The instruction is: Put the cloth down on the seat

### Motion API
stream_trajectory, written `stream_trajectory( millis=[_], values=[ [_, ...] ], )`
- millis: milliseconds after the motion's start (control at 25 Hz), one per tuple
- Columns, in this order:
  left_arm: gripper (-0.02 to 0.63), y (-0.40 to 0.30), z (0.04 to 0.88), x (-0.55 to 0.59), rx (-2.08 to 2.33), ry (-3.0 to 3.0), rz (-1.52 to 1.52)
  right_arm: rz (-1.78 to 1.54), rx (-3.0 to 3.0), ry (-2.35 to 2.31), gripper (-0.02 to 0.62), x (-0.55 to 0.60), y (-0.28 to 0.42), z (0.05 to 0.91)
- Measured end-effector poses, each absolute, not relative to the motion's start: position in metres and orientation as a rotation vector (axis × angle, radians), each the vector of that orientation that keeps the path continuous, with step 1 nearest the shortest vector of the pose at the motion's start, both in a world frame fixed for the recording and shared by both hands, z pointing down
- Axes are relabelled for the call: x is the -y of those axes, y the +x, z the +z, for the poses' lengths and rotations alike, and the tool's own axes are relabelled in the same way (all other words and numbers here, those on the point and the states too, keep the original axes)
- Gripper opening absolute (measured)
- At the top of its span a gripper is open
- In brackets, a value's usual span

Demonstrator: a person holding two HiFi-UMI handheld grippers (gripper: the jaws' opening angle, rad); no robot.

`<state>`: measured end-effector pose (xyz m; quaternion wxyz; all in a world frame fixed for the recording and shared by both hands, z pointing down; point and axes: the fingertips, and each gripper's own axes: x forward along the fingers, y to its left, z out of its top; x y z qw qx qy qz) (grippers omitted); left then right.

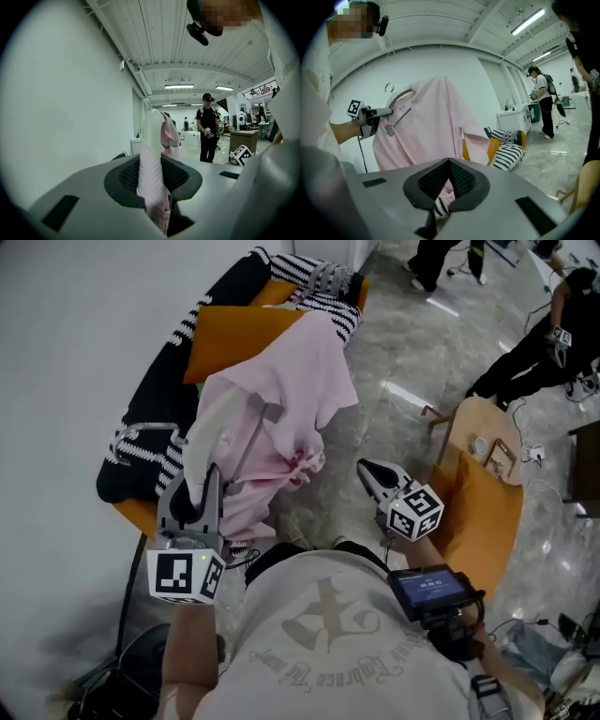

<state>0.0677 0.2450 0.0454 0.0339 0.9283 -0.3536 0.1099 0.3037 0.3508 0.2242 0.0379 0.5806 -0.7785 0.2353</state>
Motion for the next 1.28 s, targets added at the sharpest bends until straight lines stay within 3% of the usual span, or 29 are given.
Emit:
stream_trajectory(
  millis=[400,800,1280],
  values=[
    [0.094,0.031,0.047,-0.207,1.245,2.761,0.385,0.705,2.417,1.724,0.015,-0.337,0.304,0.217],
    [0.094,-0.071,0.089,-0.12,1.371,2.619,0.424,0.691,2.409,1.693,0.015,-0.279,0.242,0.216],
    [0.094,-0.098,0.124,-0.094,1.469,2.521,0.487,0.708,2.477,1.53,0.015,-0.226,0.216,0.227]
  ],
)
